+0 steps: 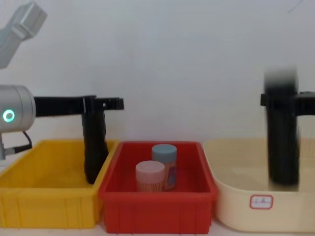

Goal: Pick up the garbage bag with the one hand and transfer it to the other hand.

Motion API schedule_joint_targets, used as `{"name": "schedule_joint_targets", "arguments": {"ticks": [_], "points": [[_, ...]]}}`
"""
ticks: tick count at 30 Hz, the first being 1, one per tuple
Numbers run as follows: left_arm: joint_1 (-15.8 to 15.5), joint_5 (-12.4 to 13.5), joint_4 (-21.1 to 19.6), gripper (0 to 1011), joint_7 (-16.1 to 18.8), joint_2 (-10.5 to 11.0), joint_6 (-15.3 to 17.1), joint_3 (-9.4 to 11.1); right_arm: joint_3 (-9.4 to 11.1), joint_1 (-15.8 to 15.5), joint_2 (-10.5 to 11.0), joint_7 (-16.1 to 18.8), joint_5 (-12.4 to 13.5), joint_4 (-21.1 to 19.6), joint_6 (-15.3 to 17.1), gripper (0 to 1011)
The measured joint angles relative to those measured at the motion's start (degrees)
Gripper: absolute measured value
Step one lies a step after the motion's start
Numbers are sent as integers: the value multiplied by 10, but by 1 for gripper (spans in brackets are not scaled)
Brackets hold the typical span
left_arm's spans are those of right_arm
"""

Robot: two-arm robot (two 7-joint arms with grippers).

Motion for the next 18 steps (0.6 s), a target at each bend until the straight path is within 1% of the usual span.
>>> {"name": "schedule_joint_targets", "arguments": {"ticks": [1, 3, 5, 8, 9, 12, 13, 14, 18], "points": [[-2, 6, 8, 1002, 7, -3, -1, 3, 0, 0, 0, -1, 0, 0, 0, 656], [-4, 11, 16, 1002, 14, -5, -2, 5, 0, -1, -1, -2, -2, 1, 0, 729], [-7, 18, 26, 1001, 22, -9, -3, 8, 1, -2, -1, -3, -2, 2, 0, 765], [-10, 25, 36, 1002, 30, -12, -5, 10, 1, -2, -2, -5, -3, 2, 0, 869], [-11, 26, 38, 1002, 32, -13, -5, 11, 2, -3, -3, -6, -3, 3, 0, 869], [-13, 31, 46, 1002, 38, -15, -6, 13, 2, -3, -3, -6, -4, 3, 0, 965], [-14, 34, 49, 1002, 41, -17, -7, 14, 2, -3, -3, -7, -4, 4, 0, 965], [-14, 34, 49, 1002, 41, -17, -7, 14, 2, -3, -3, -7, -4, 4, 0, 1001], [-16, 39, 56, 1002, 48, -19, -7, 16, 2, -4, -4, -8, -5, 4, 0, 1001]]}}
